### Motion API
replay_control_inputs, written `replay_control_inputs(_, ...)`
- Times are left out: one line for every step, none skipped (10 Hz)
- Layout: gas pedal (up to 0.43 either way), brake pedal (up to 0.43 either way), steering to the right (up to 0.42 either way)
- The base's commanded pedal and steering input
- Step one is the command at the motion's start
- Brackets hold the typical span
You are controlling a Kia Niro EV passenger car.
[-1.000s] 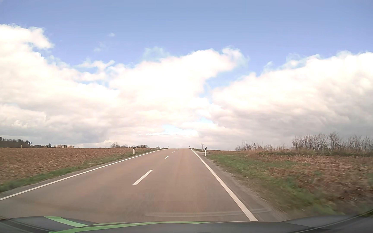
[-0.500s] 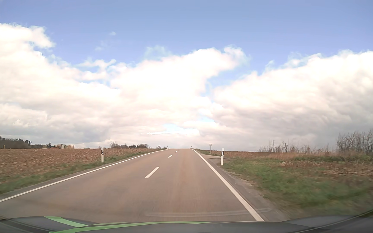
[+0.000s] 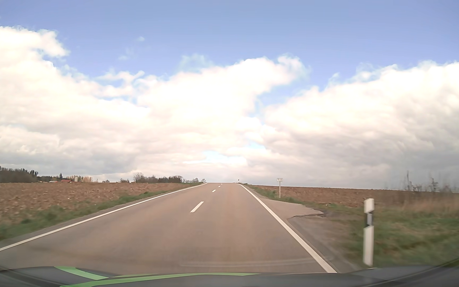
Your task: Follow the waypoints while adhering to traffic rules and regulations
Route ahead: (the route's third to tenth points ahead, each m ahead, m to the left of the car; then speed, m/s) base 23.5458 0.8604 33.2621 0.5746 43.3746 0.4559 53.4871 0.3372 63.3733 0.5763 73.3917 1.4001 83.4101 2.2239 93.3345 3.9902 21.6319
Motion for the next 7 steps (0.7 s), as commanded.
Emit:
replay_control_inputs(0.268, 0.0, 0.0)
replay_control_inputs(0.268, 0.0, 0.0)
replay_control_inputs(0.268, 0.0, 0.0)
replay_control_inputs(0.26, 0.0, 0.0)
replay_control_inputs(0.248, 0.0, 0.0)
replay_control_inputs(0.24, 0.0, 0.0)
replay_control_inputs(0.228, 0.0, 0.0)
